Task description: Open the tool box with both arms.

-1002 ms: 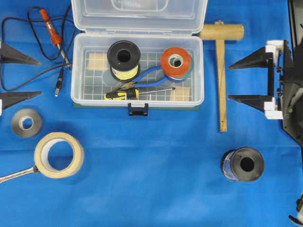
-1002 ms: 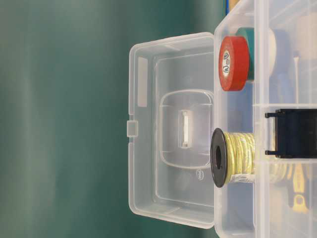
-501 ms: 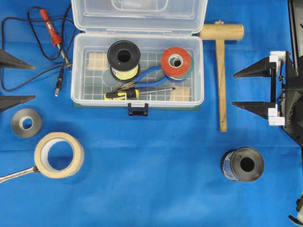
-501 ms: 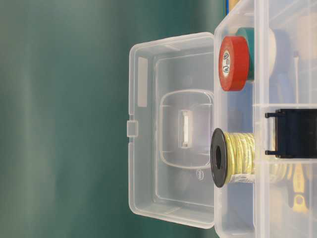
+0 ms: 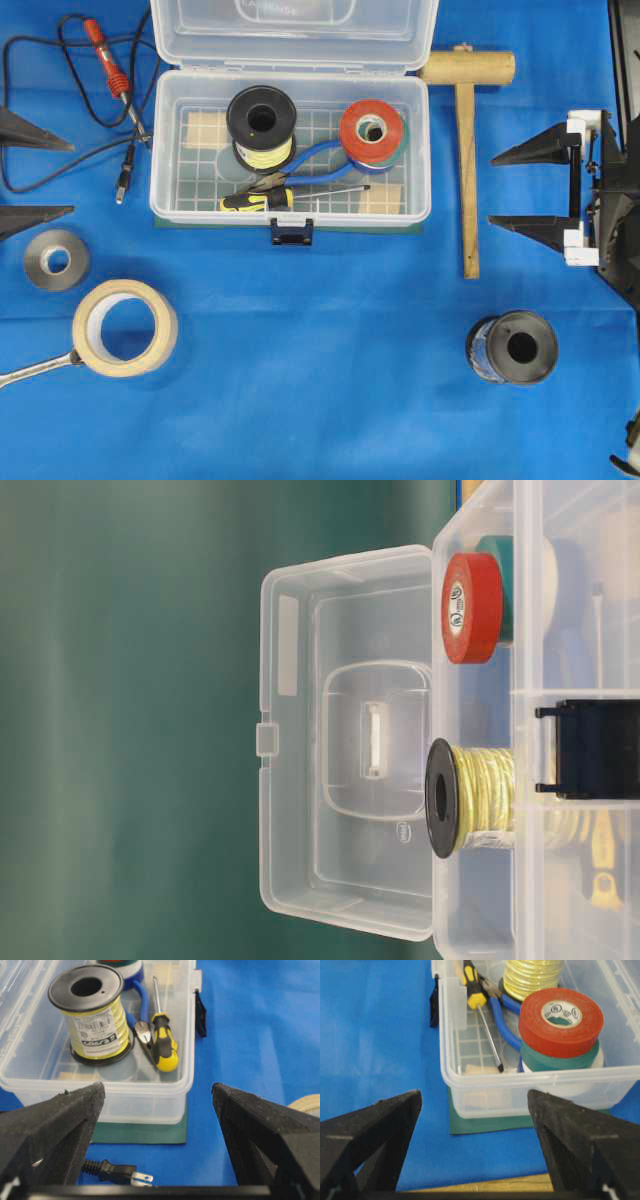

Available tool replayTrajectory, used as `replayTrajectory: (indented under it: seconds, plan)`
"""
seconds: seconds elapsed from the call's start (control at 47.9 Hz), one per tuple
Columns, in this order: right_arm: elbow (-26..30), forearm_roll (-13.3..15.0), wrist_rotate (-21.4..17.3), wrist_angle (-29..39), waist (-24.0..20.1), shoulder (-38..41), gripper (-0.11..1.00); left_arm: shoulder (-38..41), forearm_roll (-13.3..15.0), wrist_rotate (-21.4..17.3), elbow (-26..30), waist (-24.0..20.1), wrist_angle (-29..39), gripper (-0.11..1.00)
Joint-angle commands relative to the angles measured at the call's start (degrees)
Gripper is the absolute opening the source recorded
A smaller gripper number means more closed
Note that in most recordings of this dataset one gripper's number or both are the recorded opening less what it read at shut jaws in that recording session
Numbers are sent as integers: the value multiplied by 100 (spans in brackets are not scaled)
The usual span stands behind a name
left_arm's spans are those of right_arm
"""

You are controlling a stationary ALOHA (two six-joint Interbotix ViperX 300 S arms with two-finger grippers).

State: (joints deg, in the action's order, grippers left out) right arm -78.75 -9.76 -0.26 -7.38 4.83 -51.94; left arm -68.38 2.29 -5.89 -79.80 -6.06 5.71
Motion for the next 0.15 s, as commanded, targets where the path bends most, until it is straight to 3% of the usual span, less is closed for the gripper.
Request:
replayTrajectory:
  seconds: [0.0,0.125]
  plan:
    - [62,-9,-9,-44,-18,35,85,79,9,9,62,9,-35,85]
    - [62,-9,-9,-26,-18,26,85,79,0,9,62,9,-26,85]
